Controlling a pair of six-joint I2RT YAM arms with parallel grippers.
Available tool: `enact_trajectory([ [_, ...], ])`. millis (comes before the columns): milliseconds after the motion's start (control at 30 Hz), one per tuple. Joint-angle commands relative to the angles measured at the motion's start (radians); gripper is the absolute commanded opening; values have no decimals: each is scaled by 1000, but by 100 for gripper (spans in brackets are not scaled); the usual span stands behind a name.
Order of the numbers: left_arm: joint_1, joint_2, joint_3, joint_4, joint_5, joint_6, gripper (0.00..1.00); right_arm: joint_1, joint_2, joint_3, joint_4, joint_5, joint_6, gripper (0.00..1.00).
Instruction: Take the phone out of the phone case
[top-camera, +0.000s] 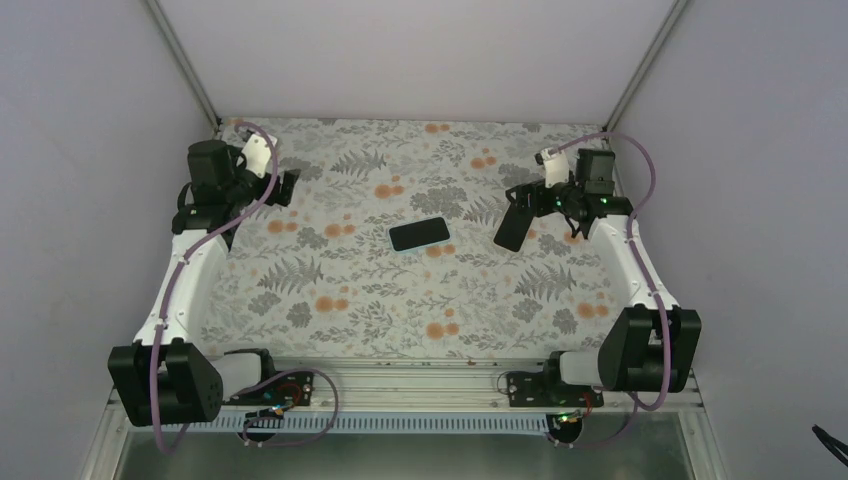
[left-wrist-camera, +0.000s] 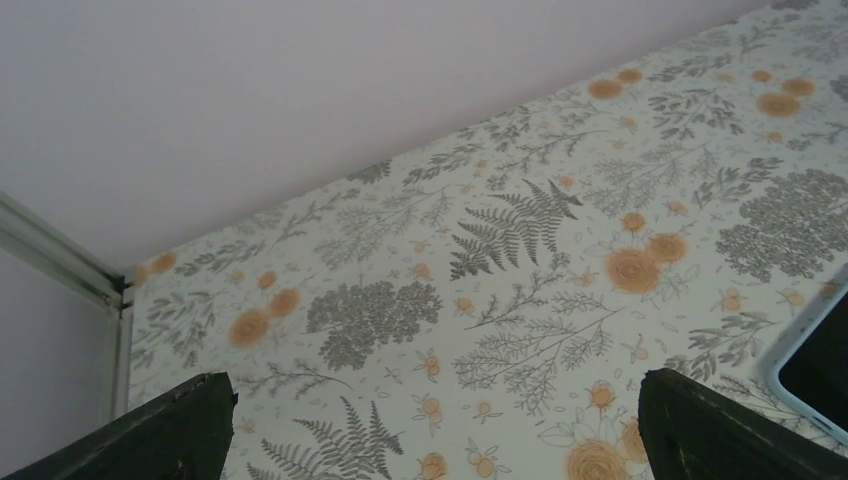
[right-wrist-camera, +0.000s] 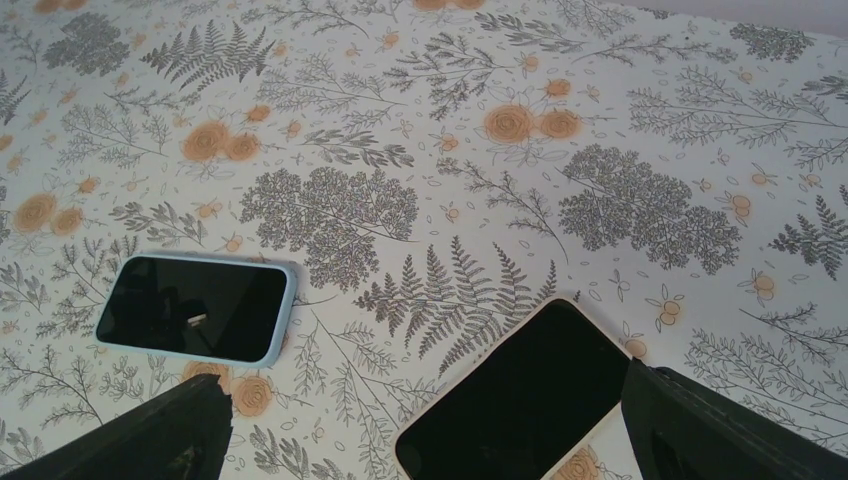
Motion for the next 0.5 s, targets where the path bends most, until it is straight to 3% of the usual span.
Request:
enact_trajectory([
  [0,6,-29,-22,68,-49,-23,100,-12,-9,-9,0,5,9,100],
  [267,5,-21,-19,54,-77,0,100,-12,1,-5,-8,31,13,100],
  [400,5,-37,-33,81,-88,-2,100,-13,51,17,-38,120,7,100],
  [467,5,-27,-28,79,-95,-8,100,-12,105,52,-82,183,-14,94],
])
